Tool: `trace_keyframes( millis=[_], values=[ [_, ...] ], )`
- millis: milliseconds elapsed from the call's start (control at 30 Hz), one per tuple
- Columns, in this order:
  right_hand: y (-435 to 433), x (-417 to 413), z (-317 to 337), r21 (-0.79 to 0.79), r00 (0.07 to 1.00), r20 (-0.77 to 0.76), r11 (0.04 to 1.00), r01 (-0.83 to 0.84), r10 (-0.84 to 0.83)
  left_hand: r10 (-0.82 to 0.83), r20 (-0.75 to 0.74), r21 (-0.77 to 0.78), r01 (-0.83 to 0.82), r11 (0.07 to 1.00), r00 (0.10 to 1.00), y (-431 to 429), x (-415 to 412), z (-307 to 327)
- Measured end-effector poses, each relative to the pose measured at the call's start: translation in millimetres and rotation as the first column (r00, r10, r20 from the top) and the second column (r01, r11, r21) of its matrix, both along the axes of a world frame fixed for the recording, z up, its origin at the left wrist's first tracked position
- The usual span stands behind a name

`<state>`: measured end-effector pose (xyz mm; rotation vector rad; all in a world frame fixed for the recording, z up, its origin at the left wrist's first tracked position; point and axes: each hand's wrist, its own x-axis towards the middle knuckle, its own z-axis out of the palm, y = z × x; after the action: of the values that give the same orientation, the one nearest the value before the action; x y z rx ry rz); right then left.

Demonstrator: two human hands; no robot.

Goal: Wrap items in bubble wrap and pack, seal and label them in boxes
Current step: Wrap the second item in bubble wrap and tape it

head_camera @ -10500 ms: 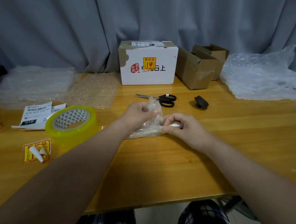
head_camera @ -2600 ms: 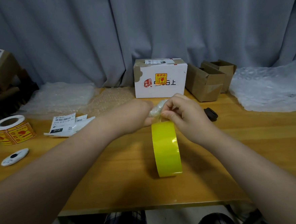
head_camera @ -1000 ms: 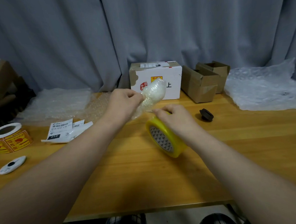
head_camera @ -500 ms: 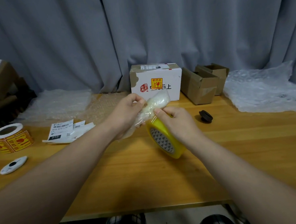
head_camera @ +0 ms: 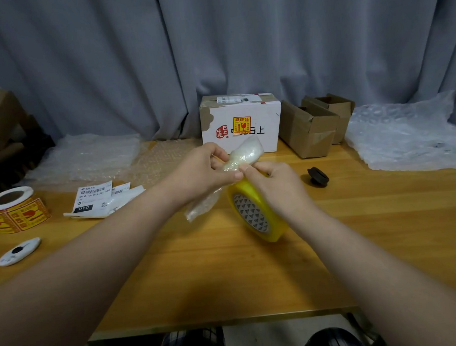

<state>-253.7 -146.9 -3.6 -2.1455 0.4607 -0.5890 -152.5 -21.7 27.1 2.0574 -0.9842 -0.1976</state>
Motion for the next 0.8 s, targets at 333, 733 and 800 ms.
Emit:
trace_keyframes(
  millis=[333,733,800],
  values=[
    [20,-1,-6,0.271,0.990,0.042,0.953,-0.138,0.131,0.113,0.357,-0.031,-0.109,0.993,0.927,-9,4,-15],
    [17,11,2,0.337,0.999,0.023,0.940,-0.049,0.044,-0.032,0.060,-0.033,0.034,0.999,0.998,-2,8,14],
    [15,11,2,0.403,0.999,0.007,0.914,-0.046,0.047,-0.051,0.136,0.045,0.045,0.998,0.989,-4,5,17]
  ],
)
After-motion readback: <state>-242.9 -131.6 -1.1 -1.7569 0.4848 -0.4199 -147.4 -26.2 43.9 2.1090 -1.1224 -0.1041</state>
